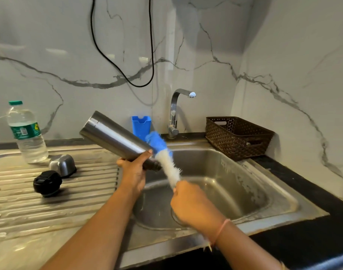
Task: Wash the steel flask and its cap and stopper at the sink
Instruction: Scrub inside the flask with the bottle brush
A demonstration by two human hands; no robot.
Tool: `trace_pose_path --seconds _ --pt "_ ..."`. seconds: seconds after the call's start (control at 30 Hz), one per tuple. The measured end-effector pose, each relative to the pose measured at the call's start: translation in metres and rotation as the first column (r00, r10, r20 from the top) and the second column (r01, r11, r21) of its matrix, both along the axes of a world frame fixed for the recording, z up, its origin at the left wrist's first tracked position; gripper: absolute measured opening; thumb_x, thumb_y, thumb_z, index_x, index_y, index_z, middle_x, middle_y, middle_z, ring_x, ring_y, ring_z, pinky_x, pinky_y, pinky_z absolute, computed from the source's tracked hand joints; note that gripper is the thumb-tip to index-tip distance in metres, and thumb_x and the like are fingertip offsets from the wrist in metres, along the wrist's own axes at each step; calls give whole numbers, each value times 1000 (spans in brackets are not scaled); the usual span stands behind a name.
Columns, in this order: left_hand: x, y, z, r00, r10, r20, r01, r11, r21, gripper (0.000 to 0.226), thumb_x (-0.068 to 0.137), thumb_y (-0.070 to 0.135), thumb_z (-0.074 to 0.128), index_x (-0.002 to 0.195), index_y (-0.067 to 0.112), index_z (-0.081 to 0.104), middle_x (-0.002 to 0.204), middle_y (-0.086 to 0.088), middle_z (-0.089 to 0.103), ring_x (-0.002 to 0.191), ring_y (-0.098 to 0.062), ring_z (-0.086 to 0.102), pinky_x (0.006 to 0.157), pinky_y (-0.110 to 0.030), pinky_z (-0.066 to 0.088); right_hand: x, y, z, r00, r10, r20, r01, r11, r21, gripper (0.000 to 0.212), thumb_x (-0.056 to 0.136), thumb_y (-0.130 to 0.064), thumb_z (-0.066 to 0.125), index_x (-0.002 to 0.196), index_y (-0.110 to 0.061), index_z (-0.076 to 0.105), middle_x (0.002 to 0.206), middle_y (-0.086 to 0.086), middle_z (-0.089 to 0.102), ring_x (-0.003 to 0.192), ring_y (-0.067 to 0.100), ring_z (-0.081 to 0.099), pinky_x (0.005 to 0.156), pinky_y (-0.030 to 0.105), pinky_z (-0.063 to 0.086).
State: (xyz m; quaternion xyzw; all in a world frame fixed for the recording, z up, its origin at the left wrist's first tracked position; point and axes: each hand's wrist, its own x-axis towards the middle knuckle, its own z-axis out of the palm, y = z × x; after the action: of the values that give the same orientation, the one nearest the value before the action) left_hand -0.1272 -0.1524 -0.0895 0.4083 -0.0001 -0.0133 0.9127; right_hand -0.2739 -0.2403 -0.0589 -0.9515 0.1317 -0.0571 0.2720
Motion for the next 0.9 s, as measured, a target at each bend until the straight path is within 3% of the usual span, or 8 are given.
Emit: trace_pose_path --seconds 0.13,0.27,0.43,0.53,0.63,0.7,0.8,0.9 --pt "2 5 2 996 46 -73 -51 996 -69 65 76 -2 71 121 17 27 130 -15 50 114 -25 56 99 -49 47 -9 10 -2 1000 14 -20 -14 1000 0 32 95 -16 39 123 -7 53 119 15 60 108 32 58 73 25 37" --pt "-8 -5 5 999 -44 20 45 997 -60 70 77 -4 69 132 11 28 130 -15 53 115 -27 58 92 -45 51 18 -3 16 997 -68 22 66 994 87 33 93 -13 41 124 -5 50 123 17 57 108 32 55 73 26 36" --pt "-5 -1 4 998 47 36 -48 998 33 69 71 2 75 115 18 25 122 -10 50 103 -18 58 85 -37 51 3 9 4 1000 -2 -25 4 997 82 33 94 -14 42 124 -4 52 122 16 58 108 30 57 70 23 35" --pt "2 9 3 995 93 -19 -93 996 -3 60 77 4 73 116 19 30 125 -12 51 106 -22 57 94 -44 49 -10 17 -7 999 28 -27 -26 997 73 32 95 -17 40 123 -6 52 122 14 58 108 29 56 71 21 34" --pt "0 5 4 1000 -3 -13 2 993 -115 46 84 5 65 120 14 38 123 -14 56 99 -22 62 85 -41 53 7 5 3 1000 -25 3 25 991 130 31 92 -11 42 121 -7 53 100 14 62 91 30 59 60 24 36" --pt "-5 -2 3 997 -82 8 83 991 -108 61 79 9 68 131 13 36 125 -13 58 104 -25 62 88 -50 52 17 0 12 998 -59 14 57 987 152 33 90 -8 42 121 -9 52 89 12 61 77 27 56 50 26 33" --pt "-8 -4 3 999 -32 26 32 999 -15 87 59 17 80 128 15 28 123 -11 55 110 -26 59 96 -55 47 14 6 10 999 -39 19 36 988 150 31 90 -11 42 118 -4 53 114 18 61 98 32 58 65 24 35" --pt "1 4 2 996 74 -39 -72 996 58 71 68 11 81 112 17 26 118 -11 52 106 -24 59 95 -51 49 -4 22 -2 1000 17 -22 -15 995 101 33 94 -17 41 123 -8 52 122 13 59 107 28 57 71 22 35"
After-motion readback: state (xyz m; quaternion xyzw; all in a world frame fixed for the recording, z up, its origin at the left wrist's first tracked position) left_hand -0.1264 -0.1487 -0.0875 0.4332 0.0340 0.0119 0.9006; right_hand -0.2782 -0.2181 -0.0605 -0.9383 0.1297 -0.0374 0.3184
